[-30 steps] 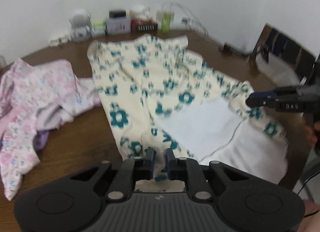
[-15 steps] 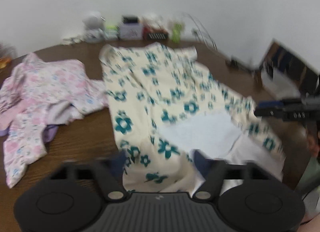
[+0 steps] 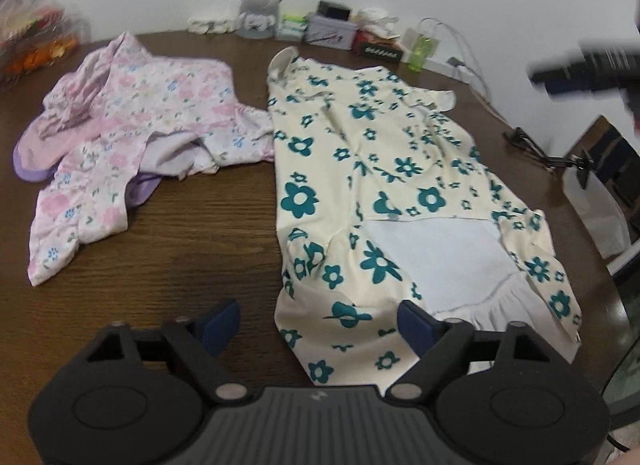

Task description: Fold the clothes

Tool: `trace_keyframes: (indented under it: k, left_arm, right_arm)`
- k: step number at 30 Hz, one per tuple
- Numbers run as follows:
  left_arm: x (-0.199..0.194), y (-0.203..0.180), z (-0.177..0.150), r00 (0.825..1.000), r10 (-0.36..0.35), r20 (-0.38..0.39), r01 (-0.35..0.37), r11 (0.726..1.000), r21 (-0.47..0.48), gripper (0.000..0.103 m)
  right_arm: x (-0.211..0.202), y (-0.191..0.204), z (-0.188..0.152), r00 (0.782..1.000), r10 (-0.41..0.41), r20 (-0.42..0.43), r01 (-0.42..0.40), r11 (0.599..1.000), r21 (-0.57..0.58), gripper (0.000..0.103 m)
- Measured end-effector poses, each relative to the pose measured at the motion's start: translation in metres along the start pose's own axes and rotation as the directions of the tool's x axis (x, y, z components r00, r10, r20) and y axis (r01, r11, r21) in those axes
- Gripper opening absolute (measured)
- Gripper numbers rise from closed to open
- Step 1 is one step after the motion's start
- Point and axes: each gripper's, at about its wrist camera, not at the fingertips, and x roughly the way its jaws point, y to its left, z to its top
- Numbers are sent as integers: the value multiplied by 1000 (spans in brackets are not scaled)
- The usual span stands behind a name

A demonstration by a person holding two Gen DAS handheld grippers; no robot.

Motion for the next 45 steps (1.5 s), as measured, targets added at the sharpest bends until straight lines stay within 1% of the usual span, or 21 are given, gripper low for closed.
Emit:
trace_keyframes:
  k: [2,4,6,8,10,14,15,17,19,21,22,24,26,28,29,32,36,39,42,44,45]
  left_arm:
    - [6,0,6,1000,12,-29,-12,1000,-15,68]
    - [9,0,15,998,8,-60,-10,1000,-23,65]
    - [16,-2,18,996,24,-91,-24,1000,2,61]
    - [23,-5,22,992,41,-122,-38,999,29,52]
    - [29,-7,26,987,57,-149,-49,997,55,51]
    - [33,-10,25,989,61,-132,-47,993,104,50]
    - [34,-11,25,990,62,-127,-47,992,116,50]
    - [35,-13,25,991,65,-119,-48,989,142,51]
    - [37,-18,23,990,79,-114,-58,982,179,51]
    - [38,-22,22,990,89,-108,-63,973,220,50]
    - [38,-23,22,991,87,-105,-62,971,230,50]
    - [38,-26,22,992,85,-98,-58,967,248,38]
    - [38,-28,22,992,82,-92,-55,962,266,16]
    - [38,-31,21,993,80,-86,-52,957,284,11]
    - [38,-32,21,993,78,-83,-51,955,293,11]
    - [37,-31,21,994,86,-73,-60,949,308,10]
    - [30,-16,28,985,167,-42,-146,940,310,10]
    - [22,-4,33,971,238,-18,-220,921,322,10]
    - [12,0,39,950,312,26,-301,886,352,10]
    - [3,-9,41,933,352,76,-351,846,402,10]
    - [-5,-19,40,930,353,100,-360,824,437,10]
  right_arm:
    - [21,13,36,998,12,-59,-14,999,-33,91]
    - [46,35,68,995,5,-99,-13,997,-78,91]
    - [76,59,98,991,-7,-133,-9,993,-118,91]
    - [110,81,122,986,-18,-164,-6,990,-143,89]
    - [147,98,138,981,-20,-191,-6,991,-135,87]
    - [218,123,151,969,-25,-245,-2,994,-109,84]
    - [234,128,153,965,-30,-260,2,994,-105,81]
    - [260,136,150,957,-32,-290,3,995,-101,74]
    - [280,142,147,947,-50,-318,18,995,-103,61]
    - [293,148,144,937,-71,-341,33,993,-118,53]
    - [297,150,143,934,-90,-347,46,990,-132,47]
    - [302,154,141,929,-118,-352,65,985,-159,41]
    - [305,157,138,928,-132,-349,73,981,-178,31]
    - [306,159,136,929,-136,-345,73,979,-188,17]
    - [305,160,136,930,-131,-343,69,980,-187,11]
    - [299,158,136,939,-121,-321,65,982,-179,9]
    - [282,141,150,961,-43,-272,25,997,-69,9]
    - [263,120,163,974,55,-219,-46,998,45,9]
    - [244,98,168,976,146,-160,-123,982,144,9]
    - [232,82,169,973,193,-125,-168,967,190,9]
    - [226,74,168,971,211,-110,-185,961,207,9]
